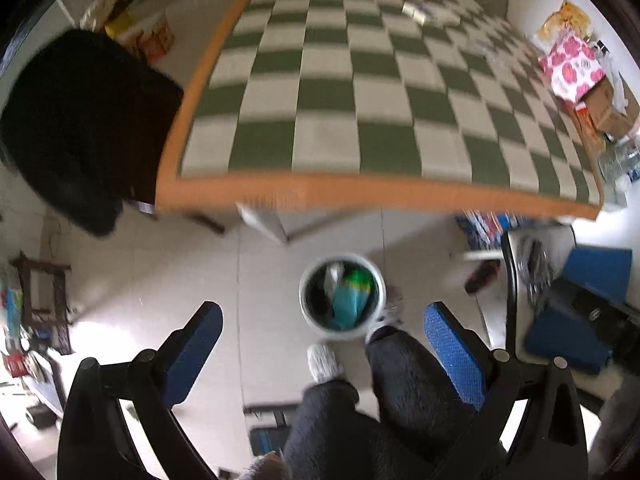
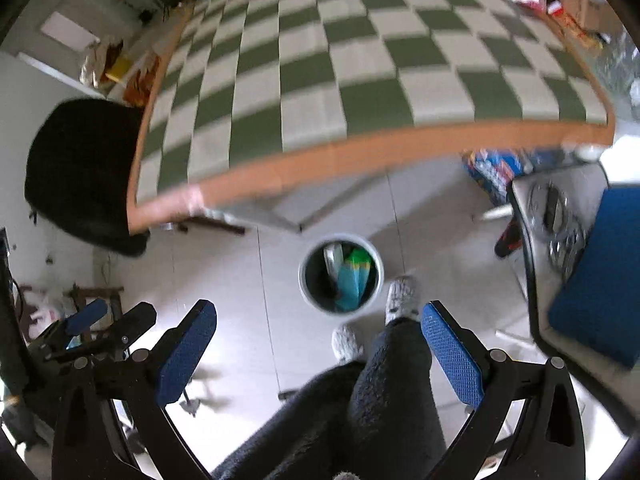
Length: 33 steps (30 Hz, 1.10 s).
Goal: Collect trash
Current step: 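Move both tools back up toward the table, then grasp the foil blister pack with right tool while left tool grasps white-blue medicine box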
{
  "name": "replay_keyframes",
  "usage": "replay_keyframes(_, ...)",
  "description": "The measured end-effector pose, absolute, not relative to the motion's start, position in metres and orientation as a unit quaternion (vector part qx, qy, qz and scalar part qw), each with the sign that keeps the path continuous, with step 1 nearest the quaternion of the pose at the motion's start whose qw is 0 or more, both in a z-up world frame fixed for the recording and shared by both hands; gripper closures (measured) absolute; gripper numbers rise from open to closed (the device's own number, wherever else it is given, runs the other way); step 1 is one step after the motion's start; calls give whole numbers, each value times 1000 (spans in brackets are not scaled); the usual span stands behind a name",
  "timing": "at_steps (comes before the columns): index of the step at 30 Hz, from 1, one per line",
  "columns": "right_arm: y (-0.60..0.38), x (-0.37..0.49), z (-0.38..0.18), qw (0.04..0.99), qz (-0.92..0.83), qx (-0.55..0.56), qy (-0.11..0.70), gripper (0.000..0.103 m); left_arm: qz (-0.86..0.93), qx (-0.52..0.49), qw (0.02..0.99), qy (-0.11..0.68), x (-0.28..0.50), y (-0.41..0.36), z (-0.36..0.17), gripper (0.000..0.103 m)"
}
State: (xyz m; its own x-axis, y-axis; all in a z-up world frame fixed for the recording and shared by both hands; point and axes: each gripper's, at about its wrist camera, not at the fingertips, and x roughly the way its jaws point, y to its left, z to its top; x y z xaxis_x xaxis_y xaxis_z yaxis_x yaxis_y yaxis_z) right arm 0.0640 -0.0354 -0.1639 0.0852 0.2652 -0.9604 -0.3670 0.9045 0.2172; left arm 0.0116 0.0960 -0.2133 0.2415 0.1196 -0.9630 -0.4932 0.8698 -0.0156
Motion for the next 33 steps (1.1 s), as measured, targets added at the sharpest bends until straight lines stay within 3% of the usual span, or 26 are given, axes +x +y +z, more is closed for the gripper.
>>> replay_keyframes(5,-17,159,-133,752,212,-92,618,0,222,-130,785,563,95,113,-203,0)
replay_keyframes(10,8,283,-138,742,207,-183,610,0,237,-129,770,578,203,129,-219,0)
replay_keyframes(20,66,516,-223,652,224,-331,645,0,226,-122,724,640,399,172,-251,0)
replay_keyframes(26,101,580,-271,586,265,-415,644,0,217,-97,713,660,458,191,-266,0)
replay_keyframes(28,105,591,-279,575,275,-420,646,9,214,-85,712,664,470,195,-266,0)
replay_keyframes(29,105,595,-281,573,280,-411,651,20,211,-80,713,664,476,196,-265,0)
replay_keyframes(33,94,609,-275,594,273,-361,664,33,190,-33,723,663,503,195,-261,0)
